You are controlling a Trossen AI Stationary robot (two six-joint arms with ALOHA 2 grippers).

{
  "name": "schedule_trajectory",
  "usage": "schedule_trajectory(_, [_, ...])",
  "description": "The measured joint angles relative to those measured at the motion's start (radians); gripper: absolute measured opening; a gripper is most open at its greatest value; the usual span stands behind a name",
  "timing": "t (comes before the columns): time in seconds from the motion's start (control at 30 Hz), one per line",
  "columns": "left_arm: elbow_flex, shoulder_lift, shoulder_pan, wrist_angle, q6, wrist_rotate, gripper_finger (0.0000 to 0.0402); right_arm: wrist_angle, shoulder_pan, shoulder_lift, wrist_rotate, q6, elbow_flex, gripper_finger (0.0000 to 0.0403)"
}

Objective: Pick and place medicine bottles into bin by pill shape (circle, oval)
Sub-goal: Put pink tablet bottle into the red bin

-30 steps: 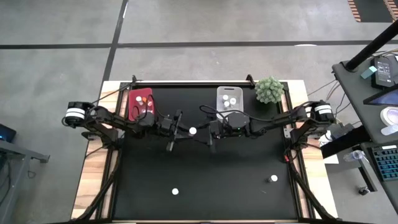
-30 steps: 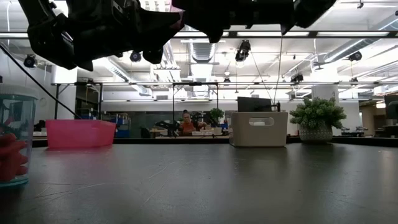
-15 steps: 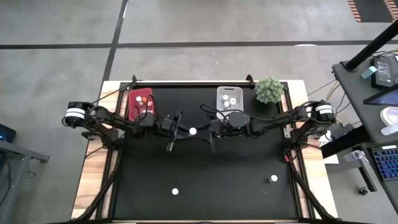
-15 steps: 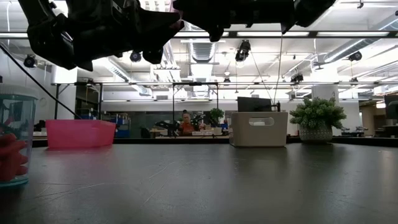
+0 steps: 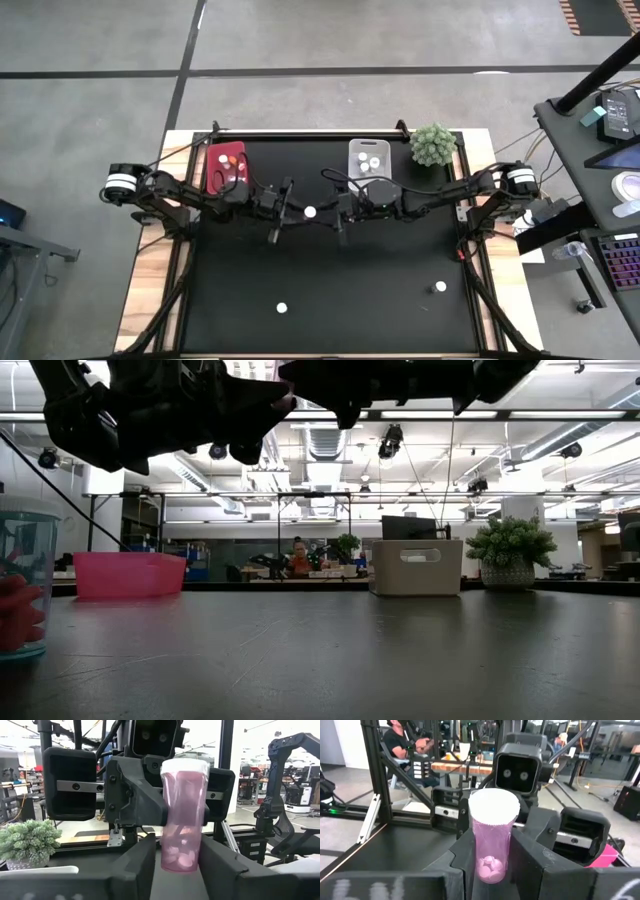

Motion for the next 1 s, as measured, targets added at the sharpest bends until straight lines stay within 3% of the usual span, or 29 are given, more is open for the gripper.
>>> schedule_trajectory(0.2, [0.000, -0.001, 0.000, -0.027, 0.000, -0.001, 0.0189, -0.062, 0.000, -0.008, 0.001, 0.002, 0.004, 0.0092])
schedule_trajectory(0.37, [0.000, -0.009, 0.001, -0.075, 0.003, 0.000, 0.0226, -0.269, 0.000, -0.018, 0.004, 0.001, 0.058, 0.0092])
schedule_trajectory(0.67, [0.004, -0.032, 0.001, -0.179, 0.049, -0.022, 0.0230, -0.762, 0.000, -0.017, 0.006, 0.024, 0.204, 0.0092])
schedule_trajectory(1.0, [0.030, -0.016, 0.002, -0.177, 0.063, -0.050, 0.0231, -0.784, -0.002, -0.014, 0.061, 0.053, 0.210, 0.0092])
